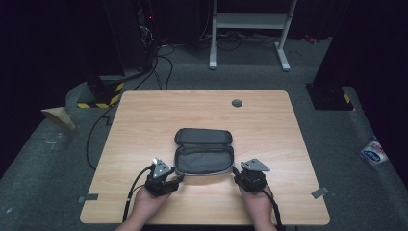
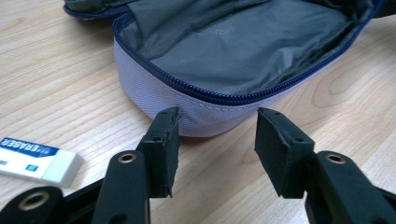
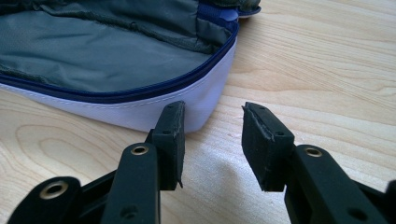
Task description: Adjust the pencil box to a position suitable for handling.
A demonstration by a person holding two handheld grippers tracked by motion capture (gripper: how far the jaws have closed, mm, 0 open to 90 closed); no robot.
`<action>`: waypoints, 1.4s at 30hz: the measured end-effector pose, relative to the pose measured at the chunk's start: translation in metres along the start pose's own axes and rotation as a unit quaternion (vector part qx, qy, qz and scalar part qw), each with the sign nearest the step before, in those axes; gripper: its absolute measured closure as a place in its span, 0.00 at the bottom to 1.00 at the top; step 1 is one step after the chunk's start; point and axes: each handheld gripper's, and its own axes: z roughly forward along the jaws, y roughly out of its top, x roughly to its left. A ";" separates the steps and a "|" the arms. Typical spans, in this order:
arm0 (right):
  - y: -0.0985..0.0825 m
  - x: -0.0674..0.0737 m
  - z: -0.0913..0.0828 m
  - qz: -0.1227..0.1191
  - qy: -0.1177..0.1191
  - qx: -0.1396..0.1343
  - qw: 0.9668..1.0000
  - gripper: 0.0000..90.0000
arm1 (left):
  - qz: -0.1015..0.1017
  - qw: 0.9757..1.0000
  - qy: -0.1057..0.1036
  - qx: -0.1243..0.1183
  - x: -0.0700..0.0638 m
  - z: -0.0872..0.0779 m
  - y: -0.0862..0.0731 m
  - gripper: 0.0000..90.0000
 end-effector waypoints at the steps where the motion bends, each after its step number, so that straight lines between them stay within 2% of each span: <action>1: 0.000 0.000 0.000 0.000 0.001 0.001 1.000 0.66 | -0.001 1.000 -0.002 -0.002 -0.001 0.000 0.000 0.56; 8: -0.001 -0.002 -0.003 0.004 0.003 -0.002 1.000 0.65 | 0.007 1.000 0.007 -0.006 0.001 -0.009 -0.003 0.57; 9: -0.002 -0.004 -0.005 0.004 0.003 -0.004 1.000 0.64 | 0.008 1.000 0.013 -0.008 0.005 -0.015 -0.006 0.58; 12: -0.003 -0.008 -0.008 0.008 0.001 -0.004 1.000 0.64 | 0.005 1.000 0.020 -0.007 0.010 -0.020 -0.009 0.59; 14: -0.006 -0.017 -0.013 0.015 -0.003 -0.005 1.000 0.63 | -0.002 0.999 0.040 -0.008 0.023 -0.027 -0.013 0.60; 15: -0.007 -0.020 -0.014 0.016 -0.005 -0.006 1.000 0.63 | -0.011 0.999 0.047 -0.009 0.027 -0.030 -0.014 0.61; 16: -0.008 -0.023 -0.016 0.015 -0.009 -0.005 1.000 0.63 | -0.011 0.999 0.047 -0.009 0.027 -0.030 -0.014 0.61; 17: -0.010 -0.028 -0.017 0.015 -0.011 -0.004 1.000 0.63 | -0.020 0.998 0.061 -0.012 0.036 -0.034 -0.017 0.62; 21: -0.016 -0.039 -0.022 0.021 -0.018 0.002 1.000 0.63 | -0.034 0.996 0.086 -0.009 0.052 -0.042 -0.022 0.64; 24: -0.020 -0.045 -0.023 0.022 -0.022 0.000 1.000 0.63 | -0.048 0.994 0.102 -0.008 0.062 -0.043 -0.026 0.66; 26: -0.023 -0.047 -0.023 0.023 -0.025 0.001 0.999 0.63 | -0.048 0.993 0.111 -0.005 0.067 -0.040 -0.026 0.68; 29: -0.027 -0.048 -0.023 0.027 -0.026 0.005 0.999 0.63 | -0.050 0.993 0.110 -0.004 0.073 -0.036 -0.025 0.73; 31: -0.028 -0.048 -0.023 0.013 -0.032 0.009 0.999 0.63 | -0.048 0.993 0.105 -0.005 0.074 -0.032 -0.024 0.78; 36: -0.031 -0.047 -0.023 0.004 -0.034 0.017 0.999 0.62 | -0.045 0.994 0.099 -0.009 0.074 -0.026 -0.018 0.84; 38: -0.031 -0.046 -0.022 -0.002 -0.031 0.020 0.999 0.62 | -0.044 0.994 0.103 -0.010 0.076 -0.025 -0.015 0.84; 41: -0.032 -0.049 -0.023 0.014 -0.023 0.016 1.000 0.62 | -0.064 0.992 0.109 -0.019 0.084 -0.022 -0.013 0.75; 42: -0.033 -0.050 -0.023 0.021 -0.021 0.017 0.999 0.62 | -0.069 0.992 0.105 -0.021 0.086 -0.021 -0.013 0.74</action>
